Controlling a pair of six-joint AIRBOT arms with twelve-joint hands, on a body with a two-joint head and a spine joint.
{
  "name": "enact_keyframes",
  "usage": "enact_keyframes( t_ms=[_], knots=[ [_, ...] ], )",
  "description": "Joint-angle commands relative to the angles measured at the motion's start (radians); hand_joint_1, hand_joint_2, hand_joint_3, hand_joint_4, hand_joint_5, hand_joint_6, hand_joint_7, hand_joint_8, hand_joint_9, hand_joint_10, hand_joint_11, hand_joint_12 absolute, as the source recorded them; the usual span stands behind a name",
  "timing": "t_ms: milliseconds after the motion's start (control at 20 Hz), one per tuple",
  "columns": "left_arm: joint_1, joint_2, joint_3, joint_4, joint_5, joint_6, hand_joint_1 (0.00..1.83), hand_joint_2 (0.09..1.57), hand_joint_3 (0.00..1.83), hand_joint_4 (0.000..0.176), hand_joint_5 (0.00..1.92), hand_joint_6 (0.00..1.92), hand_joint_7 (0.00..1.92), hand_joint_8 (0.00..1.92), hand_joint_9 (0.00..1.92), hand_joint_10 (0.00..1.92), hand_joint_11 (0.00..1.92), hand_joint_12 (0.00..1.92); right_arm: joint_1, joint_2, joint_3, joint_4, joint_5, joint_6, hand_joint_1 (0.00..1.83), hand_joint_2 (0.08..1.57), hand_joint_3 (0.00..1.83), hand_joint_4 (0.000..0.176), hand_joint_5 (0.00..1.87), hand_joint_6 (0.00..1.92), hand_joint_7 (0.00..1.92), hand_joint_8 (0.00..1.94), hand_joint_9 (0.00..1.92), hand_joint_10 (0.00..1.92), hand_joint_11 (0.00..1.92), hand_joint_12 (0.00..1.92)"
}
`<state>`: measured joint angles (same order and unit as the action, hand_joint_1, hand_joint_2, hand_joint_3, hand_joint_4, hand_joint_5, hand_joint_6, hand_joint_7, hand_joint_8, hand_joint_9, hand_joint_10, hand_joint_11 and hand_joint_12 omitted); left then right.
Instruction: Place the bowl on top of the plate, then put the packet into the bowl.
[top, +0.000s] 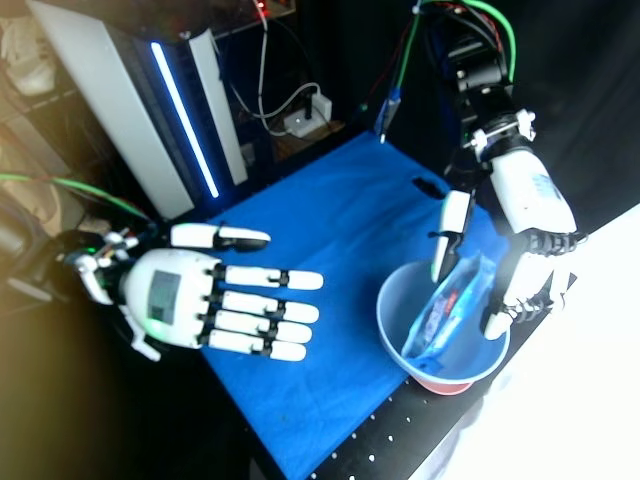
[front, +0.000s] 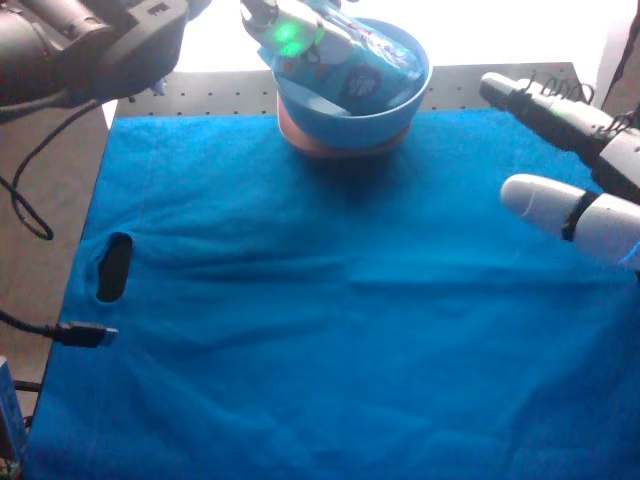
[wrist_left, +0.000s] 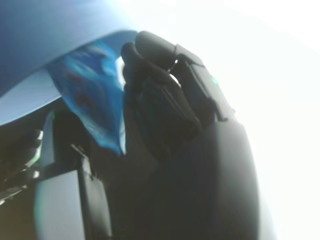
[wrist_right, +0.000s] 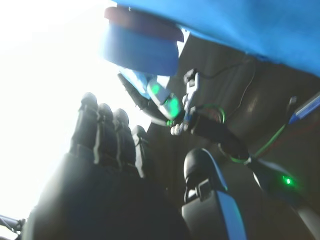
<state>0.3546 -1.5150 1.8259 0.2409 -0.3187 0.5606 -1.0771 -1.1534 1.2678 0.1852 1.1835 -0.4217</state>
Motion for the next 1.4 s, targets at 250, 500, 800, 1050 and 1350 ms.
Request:
enact_keyframes(
  t_ms=[250, 500, 800, 1050, 1350],
  knots=[
    [0.022, 0.093, -0.094, -0.007, -0.208, -0.007, 0.75, 0.98, 0.00, 0.048, 0.54, 0.00, 0.60, 0.00, 0.67, 0.01, 0.30, 0.94, 0.010, 0.001, -0.004, 0.001, 0.132, 0.032, 0.26, 1.40, 0.00, 0.114, 0.07, 0.00, 0.04, 0.00, 0.00, 0.00, 0.00, 0.00],
    [0.132, 0.262, -0.236, -0.040, -0.362, -0.012, 0.57, 0.94, 0.00, 0.176, 0.06, 0.01, 0.00, 0.00, 0.00, 0.00, 0.00, 0.02, 0.009, 0.037, -0.017, 0.001, 0.132, 0.032, 0.47, 1.16, 0.00, 0.103, 0.00, 0.00, 0.00, 0.00, 0.00, 0.00, 0.00, 0.00],
    [0.415, 0.493, -0.449, -0.229, -0.663, -0.012, 0.76, 0.94, 0.00, 0.148, 0.04, 0.00, 0.00, 0.00, 0.00, 0.00, 0.00, 0.00, -0.081, 0.106, -0.082, 0.048, 0.276, 0.032, 0.48, 1.09, 0.00, 0.100, 0.00, 0.00, 0.00, 0.00, 0.00, 0.00, 0.00, 0.00],
    [0.802, 0.595, -0.668, -0.460, -1.044, -0.012, 0.81, 0.87, 0.00, 0.148, 0.03, 0.01, 0.00, 0.00, 0.00, 0.00, 0.00, 0.00, -0.170, 0.178, -0.156, 0.069, 0.343, 0.032, 0.45, 1.09, 0.00, 0.123, 0.00, 0.00, 0.00, 0.00, 0.00, 0.00, 0.00, 0.00],
    [1.067, 0.594, -0.811, -0.643, -1.384, -0.009, 0.76, 0.85, 0.01, 0.139, 0.00, 0.00, 0.00, 0.00, 0.00, 0.00, 0.00, 0.00, -0.307, 0.199, -0.241, 0.169, 0.494, 0.032, 0.53, 1.07, 0.00, 0.172, 0.00, 0.00, 0.00, 0.00, 0.00, 0.00, 0.00, 0.00]
  ],
)
